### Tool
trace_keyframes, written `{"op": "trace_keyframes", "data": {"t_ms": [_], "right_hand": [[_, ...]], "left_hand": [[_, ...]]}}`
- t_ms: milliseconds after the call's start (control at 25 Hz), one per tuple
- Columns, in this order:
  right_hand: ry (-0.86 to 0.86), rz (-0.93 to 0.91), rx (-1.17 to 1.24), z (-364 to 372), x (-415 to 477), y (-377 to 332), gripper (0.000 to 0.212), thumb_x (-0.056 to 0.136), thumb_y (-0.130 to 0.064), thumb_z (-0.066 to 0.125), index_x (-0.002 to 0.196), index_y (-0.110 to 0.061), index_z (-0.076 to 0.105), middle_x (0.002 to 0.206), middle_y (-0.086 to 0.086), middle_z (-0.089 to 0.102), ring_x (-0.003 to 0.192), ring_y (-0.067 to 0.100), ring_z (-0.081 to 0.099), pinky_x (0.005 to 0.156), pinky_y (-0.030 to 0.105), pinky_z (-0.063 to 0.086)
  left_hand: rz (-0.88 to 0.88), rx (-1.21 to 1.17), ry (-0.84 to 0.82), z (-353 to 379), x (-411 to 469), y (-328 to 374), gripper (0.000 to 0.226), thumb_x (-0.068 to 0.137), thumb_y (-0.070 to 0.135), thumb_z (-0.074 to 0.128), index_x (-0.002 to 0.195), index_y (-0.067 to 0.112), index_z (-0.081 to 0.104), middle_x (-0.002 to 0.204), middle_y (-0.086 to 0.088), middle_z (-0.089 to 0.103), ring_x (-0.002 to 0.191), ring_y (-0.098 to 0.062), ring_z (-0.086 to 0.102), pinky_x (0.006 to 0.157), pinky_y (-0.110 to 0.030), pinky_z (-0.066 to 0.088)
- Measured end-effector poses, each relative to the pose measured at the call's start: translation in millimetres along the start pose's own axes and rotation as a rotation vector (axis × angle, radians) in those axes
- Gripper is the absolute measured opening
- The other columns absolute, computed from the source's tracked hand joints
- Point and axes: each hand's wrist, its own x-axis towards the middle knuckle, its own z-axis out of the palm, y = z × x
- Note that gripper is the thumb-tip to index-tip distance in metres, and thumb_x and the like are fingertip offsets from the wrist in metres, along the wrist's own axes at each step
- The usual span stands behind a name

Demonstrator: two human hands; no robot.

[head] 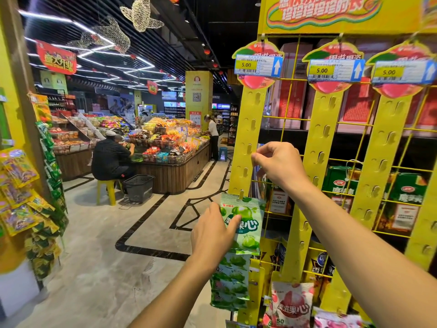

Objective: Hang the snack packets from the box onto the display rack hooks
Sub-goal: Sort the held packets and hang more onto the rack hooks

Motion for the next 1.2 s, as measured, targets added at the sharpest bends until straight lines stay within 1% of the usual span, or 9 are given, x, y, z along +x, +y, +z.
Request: {"op": "trace_keyframes", "data": {"t_ms": [80,160,240,440,600,720,880,1040,1200], "right_hand": [[0.011,0.009,0.0,0.4,-1.6,-0.9,0.008,0.094,-0.027,0.069,0.09,-0.021,0.072,0.08,-0.004,0.075,0.056,0.007,0.07,0.064,0.026,0.057],[0.015,0.013,-0.002,1.1,-2.7,-0.1,0.008,0.093,-0.029,0.07,0.09,-0.023,0.073,0.081,-0.006,0.075,0.061,0.009,0.071,0.071,0.035,0.061],[0.004,0.01,-0.019,0.4,-5.1,0.9,0.012,0.093,-0.034,0.069,0.096,-0.023,0.073,0.086,-0.006,0.075,0.071,0.013,0.073,0.077,0.041,0.062],[-0.021,0.018,-0.12,-12.1,-28.4,6.0,0.035,0.094,-0.044,0.063,0.118,-0.02,0.068,0.108,-0.004,0.072,0.1,0.019,0.066,0.087,0.039,0.056],[-0.138,0.029,-0.24,-38.7,-62.8,18.3,0.051,0.096,-0.049,0.059,0.137,-0.019,0.054,0.124,0.001,0.068,0.116,0.024,0.062,0.096,0.042,0.053],[-0.191,0.0,-0.406,-65.7,-92.4,33.0,0.06,0.095,-0.053,0.057,0.144,-0.018,0.047,0.136,0.003,0.062,0.125,0.026,0.057,0.101,0.043,0.051],[-0.261,0.007,-0.602,-124.6,-143.3,64.8,0.065,0.096,-0.056,0.051,0.147,-0.019,0.04,0.142,0.005,0.055,0.131,0.028,0.05,0.107,0.044,0.045],[-0.315,0.072,-0.734,-195.7,-203.7,107.2,0.064,0.096,-0.057,0.048,0.145,-0.017,0.04,0.139,0.008,0.055,0.127,0.032,0.05,0.1,0.045,0.046],[-0.303,0.173,-0.842,-280.3,-271.2,155.2,0.062,0.095,-0.058,0.047,0.142,-0.018,0.043,0.135,0.007,0.055,0.122,0.033,0.051,0.095,0.046,0.047]], "left_hand": [[-0.002,0.041,-0.012,-3.2,-1.3,3.0,0.043,0.095,0.059,0.062,0.118,0.025,0.049,0.113,0.007,0.062,0.104,-0.018,0.061,0.08,-0.037,0.052],[0.003,0.043,-0.025,-4.6,-3.9,4.3,0.044,0.095,0.056,0.064,0.12,0.024,0.047,0.117,0.005,0.059,0.106,-0.018,0.06,0.082,-0.037,0.052],[0.013,0.045,-0.022,-5.7,-5.8,4.6,0.048,0.096,0.054,0.063,0.128,0.023,0.045,0.123,0.003,0.056,0.111,-0.018,0.059,0.084,-0.035,0.05],[0.048,0.101,-0.009,-11.9,-13.7,6.6,0.066,0.099,0.054,0.058,0.152,0.02,0.037,0.143,-0.001,0.051,0.131,-0.022,0.051,0.103,-0.041,0.048],[0.073,0.199,-0.017,-13.6,-30.1,22.6,0.061,0.1,0.059,0.052,0.147,0.021,0.041,0.144,-0.002,0.054,0.129,-0.024,0.053,0.102,-0.046,0.05],[0.081,0.288,-0.048,-10.5,-49.1,43.6,0.068,0.102,0.06,0.047,0.154,0.018,0.037,0.159,-0.004,0.043,0.142,-0.027,0.045,0.11,-0.047,0.044],[0.145,0.359,-0.099,6.1,-91.1,98.8,0.054,0.101,0.06,0.048,0.136,0.018,0.05,0.141,-0.005,0.057,0.131,-0.029,0.051,0.103,-0.044,0.045],[0.219,0.408,-0.15,38.8,-136.8,161.7,0.057,0.1,0.06,0.047,0.139,0.017,0.05,0.143,-0.006,0.057,0.132,-0.031,0.052,0.105,-0.045,0.046],[0.313,0.406,-0.233,82.4,-200.4,232.9,0.061,0.102,0.059,0.046,0.146,0.017,0.046,0.149,-0.007,0.053,0.137,-0.032,0.049,0.108,-0.045,0.044]]}}
